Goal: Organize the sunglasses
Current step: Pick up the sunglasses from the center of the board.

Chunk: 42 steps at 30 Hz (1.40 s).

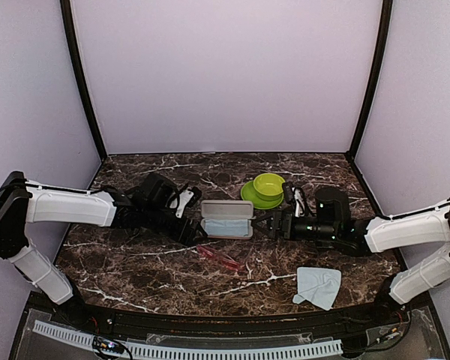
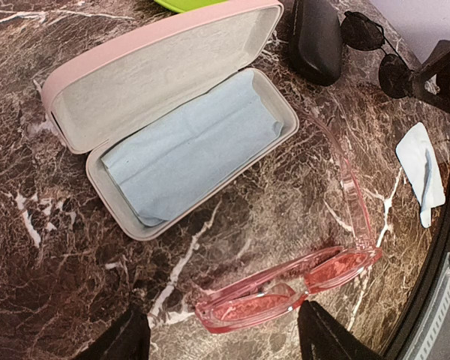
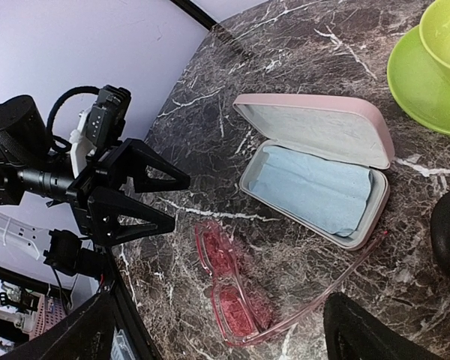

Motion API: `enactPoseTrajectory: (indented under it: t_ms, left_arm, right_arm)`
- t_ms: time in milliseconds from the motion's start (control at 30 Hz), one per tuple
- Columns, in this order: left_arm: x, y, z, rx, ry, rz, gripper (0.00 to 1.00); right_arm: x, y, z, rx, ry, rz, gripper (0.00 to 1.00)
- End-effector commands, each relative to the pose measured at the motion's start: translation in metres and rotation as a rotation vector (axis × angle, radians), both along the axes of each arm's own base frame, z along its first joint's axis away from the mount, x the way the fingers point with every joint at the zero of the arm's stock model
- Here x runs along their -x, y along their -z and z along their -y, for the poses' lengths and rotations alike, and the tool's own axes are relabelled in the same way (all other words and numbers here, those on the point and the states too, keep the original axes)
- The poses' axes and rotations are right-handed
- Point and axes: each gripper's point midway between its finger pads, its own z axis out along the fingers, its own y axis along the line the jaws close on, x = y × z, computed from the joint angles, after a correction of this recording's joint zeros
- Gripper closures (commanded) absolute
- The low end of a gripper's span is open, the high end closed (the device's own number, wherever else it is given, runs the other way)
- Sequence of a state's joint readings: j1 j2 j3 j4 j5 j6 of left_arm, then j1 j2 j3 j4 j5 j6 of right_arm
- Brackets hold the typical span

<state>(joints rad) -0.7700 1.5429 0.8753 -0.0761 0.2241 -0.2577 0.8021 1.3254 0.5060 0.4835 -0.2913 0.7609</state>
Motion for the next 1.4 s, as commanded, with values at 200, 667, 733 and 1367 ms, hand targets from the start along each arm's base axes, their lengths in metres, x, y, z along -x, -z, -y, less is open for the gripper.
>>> enactPoseTrajectory:
  t_ms: [200, 667, 733, 1367]
  left_arm:
    - [0.000, -0.002, -0.002, 0.010, 0.003, 0.007, 0.30]
    - [0.001, -0.001, -0.002, 0.014, 0.004, 0.004, 0.30]
    - [0.001, 0.000, -0.002, 0.013, 0.004, 0.003, 0.30]
    - [0.001, -0.001, -0.002, 0.013, 0.004, 0.005, 0.30]
  right_arm:
    - [-0.003, -0.007, 0.002, -0.009, 0.010, 0.025, 0.02]
    - [-0.001, -0.011, 0.004, -0.022, 0.008, 0.047, 1.00]
    - [-0.001, -0.011, 0.004, -0.023, 0.006, 0.046, 1.00]
    - [-0.005, 0.004, 0.004, 0.022, 0.027, 0.010, 0.03]
